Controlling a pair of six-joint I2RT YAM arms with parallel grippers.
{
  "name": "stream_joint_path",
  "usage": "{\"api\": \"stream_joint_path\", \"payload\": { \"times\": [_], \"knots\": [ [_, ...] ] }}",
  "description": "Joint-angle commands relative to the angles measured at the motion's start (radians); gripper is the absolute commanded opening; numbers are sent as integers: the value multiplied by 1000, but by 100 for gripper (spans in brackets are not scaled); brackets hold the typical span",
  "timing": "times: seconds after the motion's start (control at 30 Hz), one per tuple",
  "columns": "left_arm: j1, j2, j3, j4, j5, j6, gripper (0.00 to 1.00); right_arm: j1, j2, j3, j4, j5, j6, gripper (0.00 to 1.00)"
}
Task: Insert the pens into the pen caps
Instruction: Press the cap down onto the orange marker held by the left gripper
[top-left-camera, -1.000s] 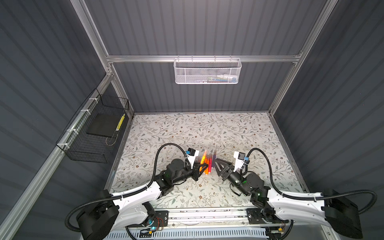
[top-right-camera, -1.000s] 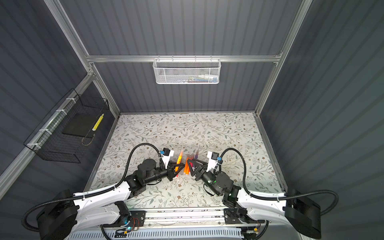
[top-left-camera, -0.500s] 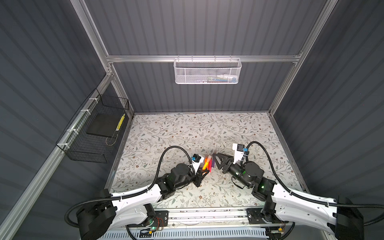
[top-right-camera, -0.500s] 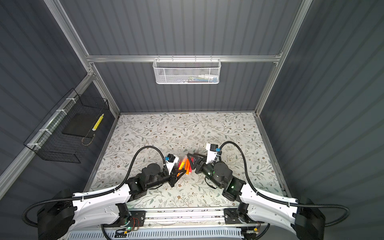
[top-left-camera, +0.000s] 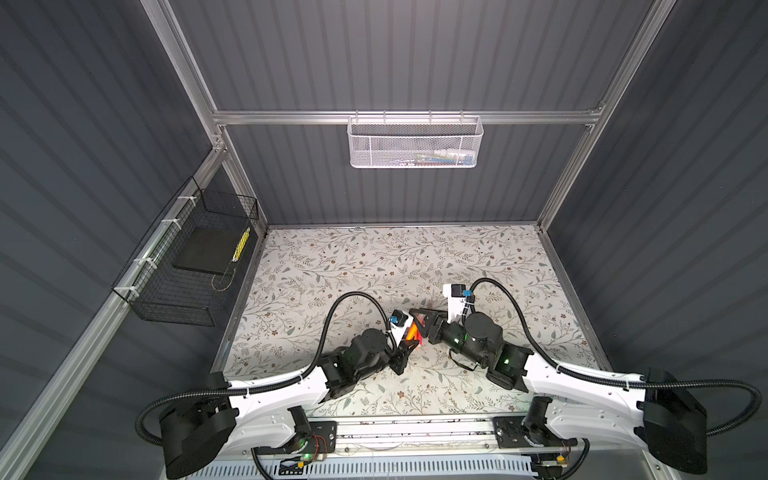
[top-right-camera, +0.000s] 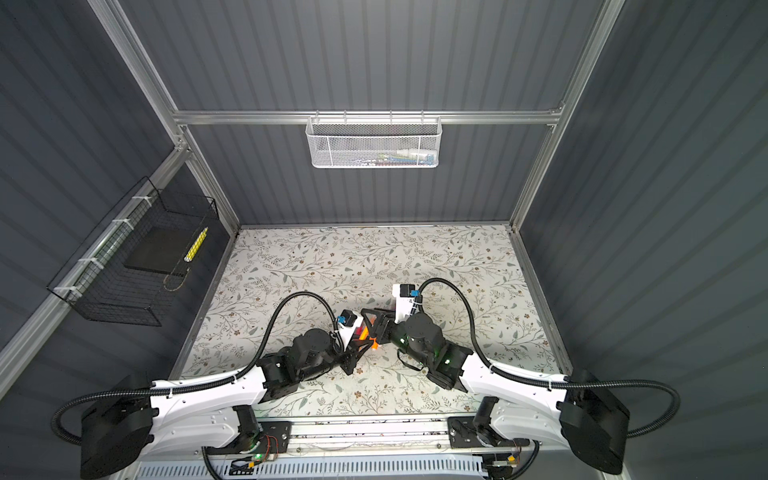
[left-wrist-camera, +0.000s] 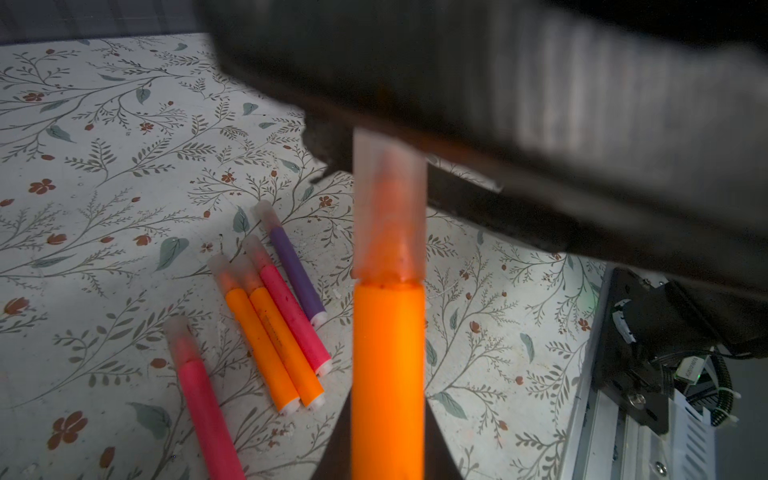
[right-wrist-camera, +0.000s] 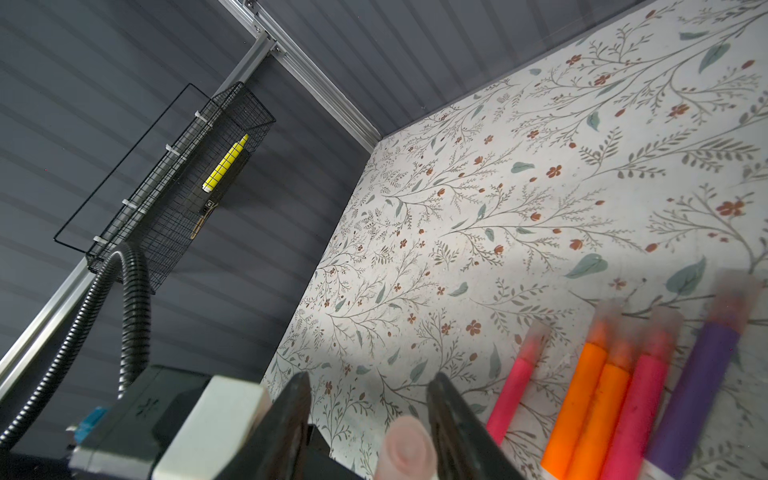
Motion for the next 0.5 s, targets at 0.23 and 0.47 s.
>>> {"api": "stream_joint_path", "payload": {
  "times": [0.23,0.47],
  "knots": [
    [-12,22,44,-20,-27,34,0,-1,63,46,-6,-6,-11,23],
    [-11,32,82,-37,-82,31,0,9,82,21,10,-33,-18,0]
  ]
}}
